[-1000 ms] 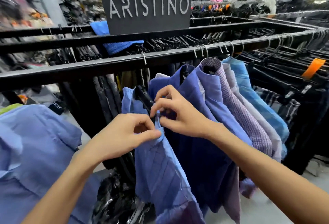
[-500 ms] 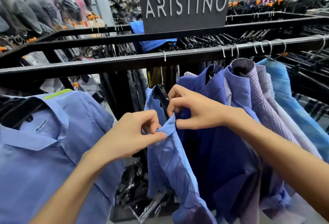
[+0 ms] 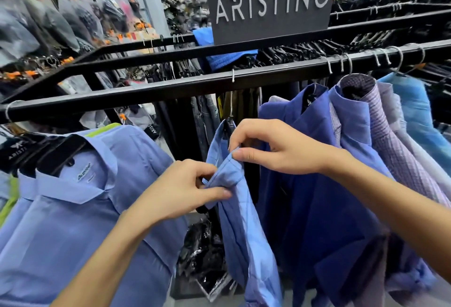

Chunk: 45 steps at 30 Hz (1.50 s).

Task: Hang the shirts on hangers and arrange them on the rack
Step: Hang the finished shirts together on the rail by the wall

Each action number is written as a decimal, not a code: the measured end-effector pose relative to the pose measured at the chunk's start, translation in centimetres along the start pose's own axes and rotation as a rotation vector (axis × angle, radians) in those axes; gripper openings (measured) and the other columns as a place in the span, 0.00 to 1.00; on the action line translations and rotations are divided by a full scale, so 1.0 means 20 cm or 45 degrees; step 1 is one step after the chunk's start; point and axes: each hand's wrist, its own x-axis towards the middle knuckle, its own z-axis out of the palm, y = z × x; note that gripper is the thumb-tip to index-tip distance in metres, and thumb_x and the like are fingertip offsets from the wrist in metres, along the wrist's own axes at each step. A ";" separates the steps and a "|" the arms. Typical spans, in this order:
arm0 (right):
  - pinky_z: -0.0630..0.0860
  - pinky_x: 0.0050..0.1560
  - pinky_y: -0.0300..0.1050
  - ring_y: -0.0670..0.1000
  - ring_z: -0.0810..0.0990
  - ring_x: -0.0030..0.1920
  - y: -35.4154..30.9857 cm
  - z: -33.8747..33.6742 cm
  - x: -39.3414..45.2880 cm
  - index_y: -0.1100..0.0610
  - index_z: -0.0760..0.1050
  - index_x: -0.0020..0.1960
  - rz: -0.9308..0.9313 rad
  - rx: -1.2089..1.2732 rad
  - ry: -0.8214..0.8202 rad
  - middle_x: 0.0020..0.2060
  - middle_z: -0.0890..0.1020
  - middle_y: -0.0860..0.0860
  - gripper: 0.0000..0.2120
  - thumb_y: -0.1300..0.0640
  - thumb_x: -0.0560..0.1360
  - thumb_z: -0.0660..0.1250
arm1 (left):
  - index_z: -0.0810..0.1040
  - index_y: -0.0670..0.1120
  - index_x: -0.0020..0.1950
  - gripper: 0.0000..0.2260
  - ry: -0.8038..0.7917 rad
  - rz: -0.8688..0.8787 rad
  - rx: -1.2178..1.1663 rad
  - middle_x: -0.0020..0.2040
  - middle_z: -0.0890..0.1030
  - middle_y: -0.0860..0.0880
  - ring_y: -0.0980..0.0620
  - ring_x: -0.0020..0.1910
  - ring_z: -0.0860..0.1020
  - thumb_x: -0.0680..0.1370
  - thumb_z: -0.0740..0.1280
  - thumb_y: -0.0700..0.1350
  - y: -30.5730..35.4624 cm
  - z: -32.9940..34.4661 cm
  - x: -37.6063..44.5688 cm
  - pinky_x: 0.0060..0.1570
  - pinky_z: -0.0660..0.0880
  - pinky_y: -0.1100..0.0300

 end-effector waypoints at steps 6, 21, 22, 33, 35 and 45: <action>0.71 0.42 0.34 0.44 0.76 0.39 -0.08 -0.01 0.02 0.56 0.78 0.51 0.168 0.038 -0.071 0.42 0.80 0.46 0.03 0.58 0.82 0.67 | 0.71 0.43 0.36 0.24 0.006 0.196 -0.359 0.34 0.65 0.50 0.54 0.34 0.63 0.78 0.63 0.63 -0.09 -0.02 0.03 0.36 0.61 0.56; 0.74 0.47 0.46 0.47 0.75 0.44 0.02 -0.06 0.02 0.52 0.76 0.48 0.415 -0.581 -0.189 0.40 0.80 0.46 0.07 0.50 0.74 0.64 | 0.76 0.43 0.45 0.11 -0.154 0.387 -0.058 0.33 0.77 0.59 0.57 0.32 0.70 0.83 0.65 0.48 -0.26 -0.03 0.10 0.38 0.72 0.55; 0.72 0.48 0.43 0.47 0.72 0.45 0.03 -0.06 0.02 0.51 0.76 0.50 0.377 -0.703 -0.213 0.42 0.79 0.44 0.11 0.47 0.74 0.62 | 0.76 0.43 0.44 0.11 -0.147 0.404 -0.027 0.32 0.76 0.58 0.58 0.31 0.69 0.83 0.65 0.48 -0.27 -0.04 0.11 0.37 0.70 0.56; 0.69 0.43 0.41 0.43 0.71 0.42 0.16 -0.08 0.12 0.56 0.77 0.42 0.268 -0.771 -0.369 0.44 0.73 0.45 0.13 0.48 0.78 0.71 | 0.75 0.59 0.67 0.23 -0.144 0.225 0.410 0.67 0.77 0.62 0.55 0.67 0.74 0.83 0.46 0.64 -0.36 -0.02 0.46 0.64 0.72 0.51; 0.68 0.41 0.38 0.43 0.72 0.39 0.16 -0.10 0.12 0.55 0.73 0.41 0.308 -0.722 -0.373 0.37 0.73 0.42 0.15 0.46 0.78 0.71 | 0.73 0.59 0.67 0.17 -0.108 0.212 0.469 0.67 0.77 0.60 0.51 0.66 0.76 0.85 0.50 0.59 -0.41 0.04 0.49 0.56 0.73 0.52; 0.79 0.42 0.47 0.50 0.83 0.34 -0.05 0.02 0.15 0.55 0.68 0.44 0.866 -0.225 0.210 0.32 0.83 0.53 0.31 0.26 0.71 0.65 | 0.76 0.50 0.62 0.21 0.484 0.359 -0.166 0.44 0.77 0.62 0.66 0.41 0.77 0.76 0.59 0.31 -0.29 -0.03 0.62 0.47 0.72 0.64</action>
